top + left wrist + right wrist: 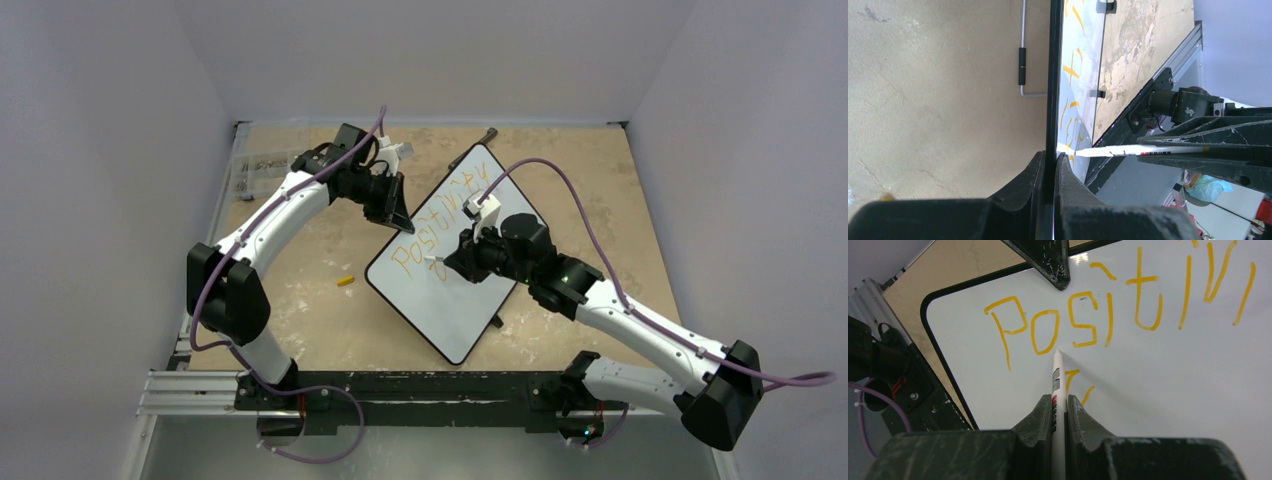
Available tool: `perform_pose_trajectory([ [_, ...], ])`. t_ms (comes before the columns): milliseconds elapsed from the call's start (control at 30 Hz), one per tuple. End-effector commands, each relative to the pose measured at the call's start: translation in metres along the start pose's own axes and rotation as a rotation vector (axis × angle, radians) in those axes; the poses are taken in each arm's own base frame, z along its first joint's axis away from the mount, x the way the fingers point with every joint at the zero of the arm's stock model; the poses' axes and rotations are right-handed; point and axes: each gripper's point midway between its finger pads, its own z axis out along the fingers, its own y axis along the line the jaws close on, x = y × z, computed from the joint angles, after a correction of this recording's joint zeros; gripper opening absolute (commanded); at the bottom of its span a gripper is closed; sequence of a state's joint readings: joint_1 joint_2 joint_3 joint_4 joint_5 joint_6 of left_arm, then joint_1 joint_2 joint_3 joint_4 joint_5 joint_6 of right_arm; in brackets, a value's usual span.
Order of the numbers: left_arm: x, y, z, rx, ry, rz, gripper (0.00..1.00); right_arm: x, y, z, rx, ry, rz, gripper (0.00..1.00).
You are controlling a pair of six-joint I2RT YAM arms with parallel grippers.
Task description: Write a sentence on the whiteboard
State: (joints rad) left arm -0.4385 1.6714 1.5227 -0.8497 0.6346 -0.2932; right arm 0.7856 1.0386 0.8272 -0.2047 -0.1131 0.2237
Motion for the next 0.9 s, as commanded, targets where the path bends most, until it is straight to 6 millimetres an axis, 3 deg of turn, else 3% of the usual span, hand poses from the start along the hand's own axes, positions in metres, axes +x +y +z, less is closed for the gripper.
perform_pose_trajectory([
  [0,-0.016,-0.003,-0.012,-0.031,-0.088,0.051,0.00,0.025,-0.018,0.001,0.082,0.061,-0.006,0.00],
  [433,-0.015,-0.002,-0.013,-0.037,-0.090,0.051,0.00,0.023,-0.024,-0.006,0.121,0.049,-0.008,0.00],
  [567,-0.015,-0.002,-0.012,-0.037,-0.087,0.050,0.00,0.011,-0.038,-0.020,0.224,-0.033,0.058,0.00],
  [700,-0.015,-0.001,-0.012,-0.039,-0.088,0.049,0.00,0.014,-0.052,-0.028,0.309,-0.057,0.088,0.00],
  [867,-0.015,-0.001,-0.012,-0.037,-0.086,0.049,0.00,0.014,-0.049,-0.025,0.290,-0.053,0.100,0.00],
])
